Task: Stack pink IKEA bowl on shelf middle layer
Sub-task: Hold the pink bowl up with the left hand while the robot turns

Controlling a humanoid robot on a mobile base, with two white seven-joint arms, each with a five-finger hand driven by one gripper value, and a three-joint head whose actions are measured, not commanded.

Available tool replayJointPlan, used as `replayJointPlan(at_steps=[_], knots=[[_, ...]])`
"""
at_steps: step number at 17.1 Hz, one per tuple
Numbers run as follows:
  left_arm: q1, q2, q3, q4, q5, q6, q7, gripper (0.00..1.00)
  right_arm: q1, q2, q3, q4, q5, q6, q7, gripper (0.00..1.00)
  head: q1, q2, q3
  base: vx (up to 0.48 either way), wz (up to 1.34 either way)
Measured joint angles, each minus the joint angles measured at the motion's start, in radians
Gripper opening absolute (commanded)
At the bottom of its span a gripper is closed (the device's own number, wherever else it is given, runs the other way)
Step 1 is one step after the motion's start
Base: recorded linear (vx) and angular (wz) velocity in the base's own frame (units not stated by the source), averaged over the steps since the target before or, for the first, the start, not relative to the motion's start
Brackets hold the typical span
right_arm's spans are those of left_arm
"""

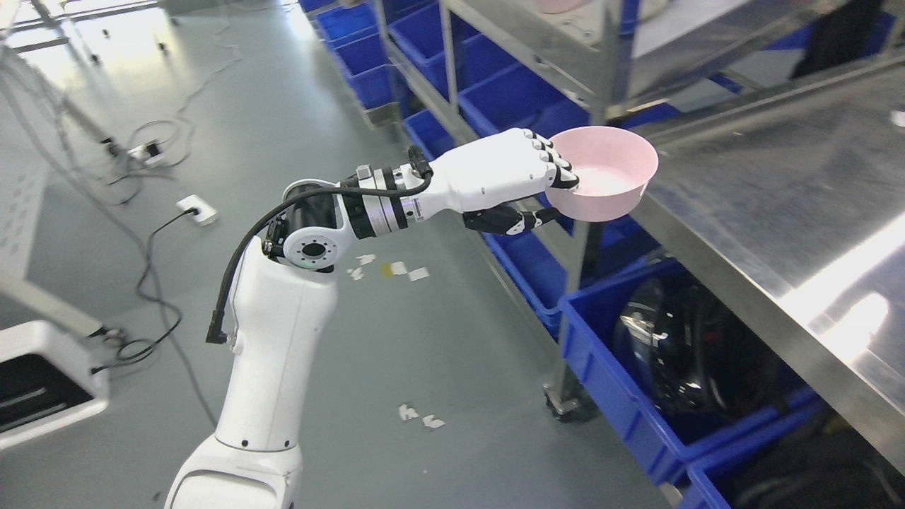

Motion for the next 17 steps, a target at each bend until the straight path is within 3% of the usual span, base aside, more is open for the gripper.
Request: replayJointPlan(at_steps=[9, 17], knots=[[0.001, 0.000, 0.000, -0.019, 0.000, 0.000, 0.012, 0.02, 0.000, 0.000, 0.000, 0.000, 0.000, 0.000, 0.000, 1.00, 0.0000, 0.000, 0.000, 0.200, 0.89], [0.001, 0.000, 0.001, -0.027, 0.000, 0.000, 0.016, 0.02, 0.000, 0.000, 0.000, 0.000, 0.000, 0.000, 0.000, 1.00, 0.0000, 0.000, 0.000, 0.343, -0.05]])
